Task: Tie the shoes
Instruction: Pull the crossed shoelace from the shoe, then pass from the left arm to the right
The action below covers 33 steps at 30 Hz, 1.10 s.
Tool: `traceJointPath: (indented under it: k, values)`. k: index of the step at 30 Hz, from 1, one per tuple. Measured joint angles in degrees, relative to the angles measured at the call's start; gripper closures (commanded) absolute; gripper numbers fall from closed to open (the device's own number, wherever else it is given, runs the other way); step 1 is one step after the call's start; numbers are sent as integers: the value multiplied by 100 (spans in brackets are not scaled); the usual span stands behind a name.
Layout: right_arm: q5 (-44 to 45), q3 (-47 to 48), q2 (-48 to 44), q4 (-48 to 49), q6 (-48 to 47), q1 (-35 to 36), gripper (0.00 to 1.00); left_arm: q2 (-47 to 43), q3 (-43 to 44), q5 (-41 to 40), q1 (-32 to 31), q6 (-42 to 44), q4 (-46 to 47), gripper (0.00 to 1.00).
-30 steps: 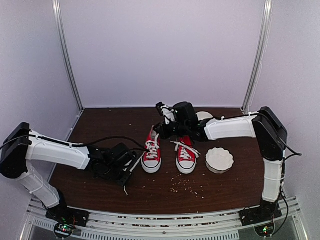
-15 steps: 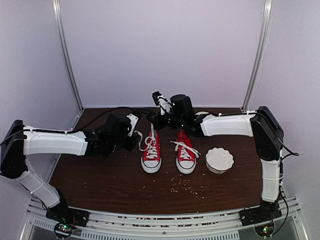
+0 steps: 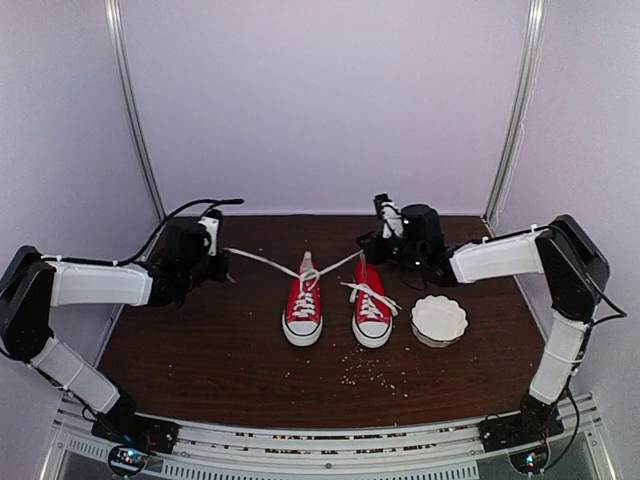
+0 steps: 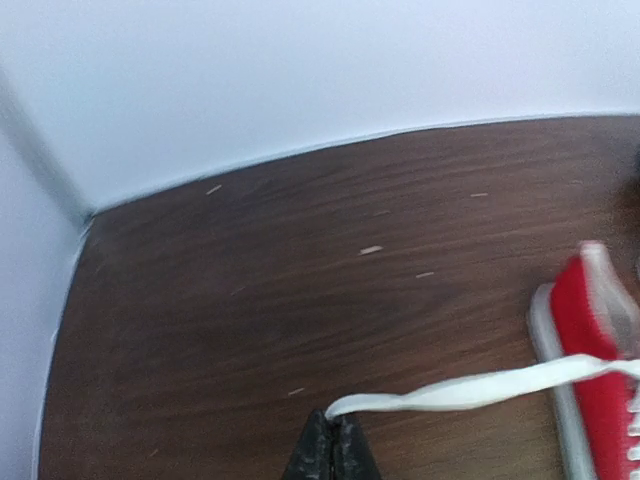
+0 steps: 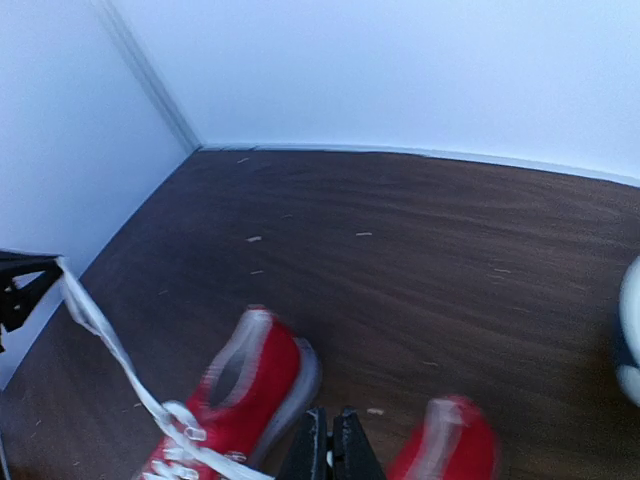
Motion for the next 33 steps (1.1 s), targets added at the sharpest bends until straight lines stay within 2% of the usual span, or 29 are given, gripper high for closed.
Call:
traceJointPath:
  k: [3, 4, 10, 14, 19, 27, 31, 33]
  values:
    - [146, -1270, -728, 317, 304, -907, 100, -555, -977, -81, 999, -385, 149, 100]
    - [160, -1655, -927, 446, 439, -1233, 100, -726, -1231, -72, 1128, -487, 184, 100]
    - [-437, -2968, -962, 1449, 1349, -1989, 100, -1467, -2004, 170, 1180, -870, 352, 100]
    - [-782, -3381, -713, 2188, 1867, -2321, 100, -1609, -2218, 343, 1250, -992, 402, 100]
    - [-866, -3510, -715, 2594, 2122, -2363, 100, -1611, -2299, 603, 1410, -1080, 450, 100]
    - [-870, -3373, -953, 2269, 1932, -2356, 100, -1668, -2328, 710, 1453, -1137, 505, 100]
    - [-522, -2730, -977, 1349, 1366, -1991, 100, -1377, -2208, 833, 1349, -1082, 507, 100]
    - [-210, -2133, -977, 717, 968, -1550, 100, -898, -1873, 807, 1027, -1001, 444, 100]
